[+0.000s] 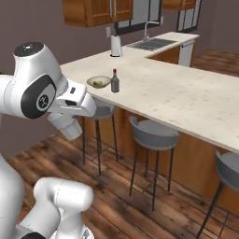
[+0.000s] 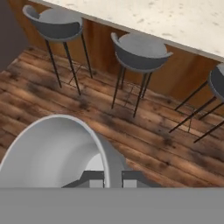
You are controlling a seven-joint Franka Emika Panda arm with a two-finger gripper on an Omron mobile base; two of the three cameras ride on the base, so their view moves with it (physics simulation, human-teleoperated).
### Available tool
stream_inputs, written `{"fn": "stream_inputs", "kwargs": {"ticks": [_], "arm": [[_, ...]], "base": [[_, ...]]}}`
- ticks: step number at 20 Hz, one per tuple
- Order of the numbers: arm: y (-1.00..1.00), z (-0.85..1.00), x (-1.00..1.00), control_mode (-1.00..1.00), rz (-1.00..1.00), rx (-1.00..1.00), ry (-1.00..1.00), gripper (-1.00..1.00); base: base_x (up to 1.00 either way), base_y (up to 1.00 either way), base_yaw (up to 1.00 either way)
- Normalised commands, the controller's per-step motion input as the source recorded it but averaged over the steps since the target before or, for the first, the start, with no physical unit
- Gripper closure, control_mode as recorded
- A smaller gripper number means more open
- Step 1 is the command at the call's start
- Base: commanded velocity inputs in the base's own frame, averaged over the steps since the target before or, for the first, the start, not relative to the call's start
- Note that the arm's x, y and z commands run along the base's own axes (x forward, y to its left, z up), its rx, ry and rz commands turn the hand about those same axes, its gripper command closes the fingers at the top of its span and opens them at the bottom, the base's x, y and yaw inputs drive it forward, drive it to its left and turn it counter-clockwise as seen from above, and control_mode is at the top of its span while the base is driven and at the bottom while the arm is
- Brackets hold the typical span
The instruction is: There is a bowl on the dining counter. Grab a lemon wedge from the fridge and place it in the bowl. Then get the liquor bottle and glass cup from the cabinet and place them next to the bowl.
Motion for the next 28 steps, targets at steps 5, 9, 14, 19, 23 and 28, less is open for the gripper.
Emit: {"fn": "stream_inputs", "kwargs": {"ticks": [5,9,14,19,23,28], "arm": [[0.00,0.00,0.00,1.00,0.00,0.00,0.00,1.00],[0.00,0.00,0.00,1.00,0.00,0.00,0.00,1.00],[0.00,0.00,0.00,1.00,0.00,0.00,0.00,1.00],[0.00,0.00,0.00,1.00,0.00,0.00,0.00,1.00],[0.00,0.00,0.00,1.00,0.00,0.00,0.00,1.00],[0.00,0.00,0.00,1.00,0.00,0.00,0.00,1.00]], "base": [[0.36,1.00,-0.39],[0.39,1.00,-0.39],[0.41,1.00,-0.38],[0.60,0.84,-0.37],[0.83,0.59,-0.32],[0.93,0.58,-0.32]]}}
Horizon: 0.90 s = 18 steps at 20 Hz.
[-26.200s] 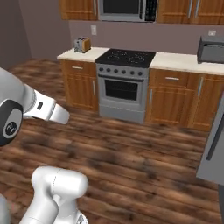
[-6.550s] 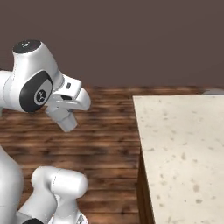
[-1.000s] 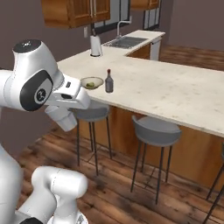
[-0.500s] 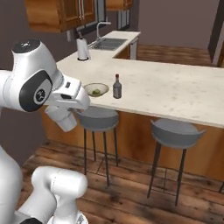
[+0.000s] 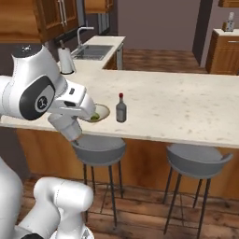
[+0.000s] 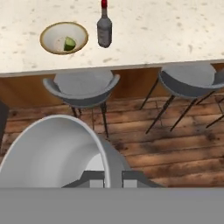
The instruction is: There is a bowl on the dining counter. Grab a lemon wedge from the fridge and place it in the bowl. Then get the liquor bottle and glass cup from the cabinet and place them next to the bowl.
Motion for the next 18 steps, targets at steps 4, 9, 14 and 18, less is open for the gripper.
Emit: {"fn": "stream_inputs", "kwargs": {"ticks": [4,9,14,18], "arm": [[0.00,0.00,0.00,1.00,0.00,0.00,0.00,1.00],[0.10,0.00,0.06,-1.00,-0.05,0.00,0.01,1.00],[0.51,-0.01,0.10,-1.00,-0.16,0.00,0.00,1.00],[0.66,-0.16,0.00,-1.00,-0.06,0.00,0.00,1.00]], "base": [[0.85,0.60,-0.32],[0.49,0.48,-0.23],[0.00,0.00,0.00],[0.00,0.00,0.00]]}}
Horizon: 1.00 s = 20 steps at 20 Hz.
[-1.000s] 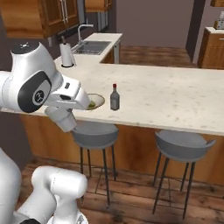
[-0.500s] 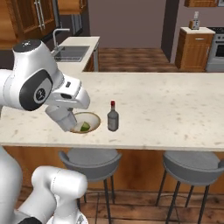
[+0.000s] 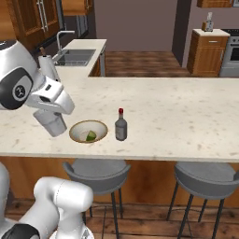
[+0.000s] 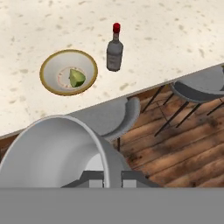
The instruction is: There is a bowl on the dining counter. Grab a lemon wedge from the fridge and place it in the bowl. Then get the liquor bottle and glass cup from the cabinet and place them next to the bowl.
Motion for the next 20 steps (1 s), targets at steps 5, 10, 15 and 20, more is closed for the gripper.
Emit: {"fn": "stream_inputs", "kwargs": {"ticks": [5,10,15,20], "arm": [[0.62,-0.33,0.17,-1.00,-0.04,0.00,0.00,1.00],[0.51,-0.53,0.38,-1.00,-0.02,0.01,0.00,1.00],[0.53,-0.61,0.48,-1.00,-0.03,0.01,0.00,1.00],[0.62,-0.54,0.41,-1.00,-0.02,0.05,0.00,1.00]], "base": [[0.00,0.00,0.00],[0.00,0.00,0.00],[0.00,0.00,0.00],[0.00,0.00,0.00]]}}
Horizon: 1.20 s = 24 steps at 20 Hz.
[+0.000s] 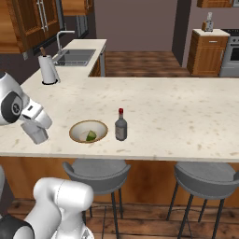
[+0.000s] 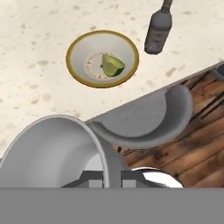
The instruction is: There is a bowl on the dining counter. Grab a lemon wedge from the fridge and place it in the bowl. Then get the liquor bottle and glass cup from the cabinet and place them next to the bowl.
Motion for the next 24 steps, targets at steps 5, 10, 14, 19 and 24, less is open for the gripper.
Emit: {"fn": "stream_inputs", "kwargs": {"ticks": [5,10,14,19,24], "arm": [[0.49,-0.32,0.51,-1.00,-0.02,0.14,0.00,1.00],[0.24,-0.27,0.80,-1.00,-0.04,0.17,0.00,1.00],[0.14,-0.31,0.82,-1.00,-0.10,0.06,0.00,1.00],[0.18,-0.26,0.73,-1.00,-0.14,0.00,0.00,1.00],[0.13,-0.21,0.65,-1.00,-0.14,0.00,0.00,1.00]], "base": [[0.00,0.00,0.00],[0.00,0.00,0.00],[0.00,0.00,0.00],[0.00,0.00,0.00],[0.00,0.00,0.00]]}}
